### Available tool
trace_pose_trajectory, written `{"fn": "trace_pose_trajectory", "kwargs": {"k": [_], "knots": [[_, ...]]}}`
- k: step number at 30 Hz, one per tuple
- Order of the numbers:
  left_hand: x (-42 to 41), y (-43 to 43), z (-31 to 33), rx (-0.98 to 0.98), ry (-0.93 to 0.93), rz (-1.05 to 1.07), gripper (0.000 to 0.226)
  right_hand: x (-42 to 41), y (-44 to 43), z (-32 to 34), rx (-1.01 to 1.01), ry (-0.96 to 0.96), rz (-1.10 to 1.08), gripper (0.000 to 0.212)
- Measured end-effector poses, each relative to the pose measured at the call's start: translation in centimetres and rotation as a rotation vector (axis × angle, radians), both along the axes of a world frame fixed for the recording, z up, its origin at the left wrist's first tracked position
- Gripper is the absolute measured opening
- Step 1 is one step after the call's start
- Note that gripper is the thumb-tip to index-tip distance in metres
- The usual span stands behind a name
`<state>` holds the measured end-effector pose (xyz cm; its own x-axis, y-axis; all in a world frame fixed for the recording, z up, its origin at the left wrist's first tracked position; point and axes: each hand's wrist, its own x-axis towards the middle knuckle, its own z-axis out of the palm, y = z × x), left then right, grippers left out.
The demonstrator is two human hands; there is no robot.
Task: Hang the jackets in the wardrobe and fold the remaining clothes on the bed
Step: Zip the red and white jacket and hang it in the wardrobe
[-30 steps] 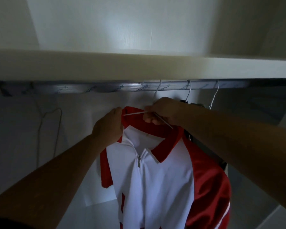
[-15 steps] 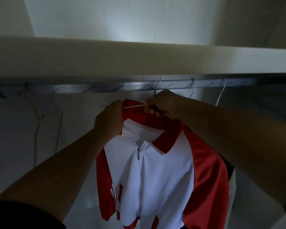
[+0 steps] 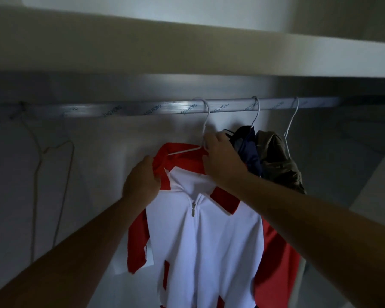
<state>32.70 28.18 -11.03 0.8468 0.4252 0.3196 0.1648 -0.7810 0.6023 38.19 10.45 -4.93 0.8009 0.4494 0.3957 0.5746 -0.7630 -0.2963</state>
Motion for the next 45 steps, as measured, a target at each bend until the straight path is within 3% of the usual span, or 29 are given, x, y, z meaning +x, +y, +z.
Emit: {"fn": "trace_pose_trajectory", "kwargs": {"k": [3, 5, 7, 10, 12, 14, 21, 26, 27, 29, 31, 32, 35, 38, 45], "knots": [[-1.1, -1.1, -1.6, -0.327, 0.017, 0.034, 0.024, -2.3, -1.6, -2.7, -0.124, -0.419, 0.071, 0.056], [-1.6, -1.4, -2.4, -0.489, -0.004, 0.055, 0.021, -3.2, -2.7, -4.8, -0.232, -0.622, 0.214, 0.041], [-2.2, -1.4, -2.5, -0.625, -0.038, 0.067, 0.02, -3.8, -3.3, -7.3, -0.427, -0.691, 0.319, 0.024], [-3.1, -1.1, -2.1, -0.722, -0.095, 0.07, 0.008, -4.7, -2.7, -10.8, -0.483, -0.396, 0.205, 0.017], [-3.8, -1.0, -1.8, -0.754, -0.11, 0.071, 0.013, -5.2, -1.5, -12.2, -0.282, -0.09, 0.057, 0.017], [-4.4, -0.9, -1.7, -0.802, -0.113, 0.068, 0.013, -5.2, -0.2, -13.4, -0.04, 0.144, -0.108, 0.032], [-4.9, -1.3, -0.7, -0.881, -0.117, 0.022, 0.009, -4.2, 2.8, -14.5, 0.281, 0.306, -0.433, 0.03], [-5.7, -1.1, -1.8, -0.924, -0.166, -0.06, 0.019, -5.9, 1.9, -14.5, 0.499, 0.557, -0.134, 0.033], [-6.2, -1.0, -3.3, -0.893, -0.143, -0.082, 0.023, -5.9, 1.3, -13.9, 0.56, 0.633, -0.091, 0.034], [-7.0, -1.1, -7.3, -0.589, -0.033, -0.062, 0.023, -5.8, 0.1, -12.1, 0.653, 0.783, -0.059, 0.035], [-7.3, -1.9, -10.6, -0.242, 0.086, -0.044, 0.02, -5.7, -0.6, -10.1, 0.636, 0.916, -0.062, 0.034], [-7.2, -2.6, -11.6, -0.158, 0.106, -0.059, 0.017, -5.8, -0.7, -9.2, 0.595, 0.969, -0.066, 0.034], [-6.1, -5.6, -12.3, -0.051, 0.079, -0.112, 0.026, -6.4, -0.8, -7.3, 0.477, 1.082, -0.069, 0.032], [-4.7, -7.5, -12.4, 0.063, 0.015, -0.032, 0.032, -6.8, -1.1, -6.4, 0.453, 1.107, -0.034, 0.027], [-4.4, -7.5, -13.7, 0.204, 0.085, -0.027, 0.034, -7.4, -0.9, -5.3, 0.895, 1.068, 0.016, 0.027]]}}
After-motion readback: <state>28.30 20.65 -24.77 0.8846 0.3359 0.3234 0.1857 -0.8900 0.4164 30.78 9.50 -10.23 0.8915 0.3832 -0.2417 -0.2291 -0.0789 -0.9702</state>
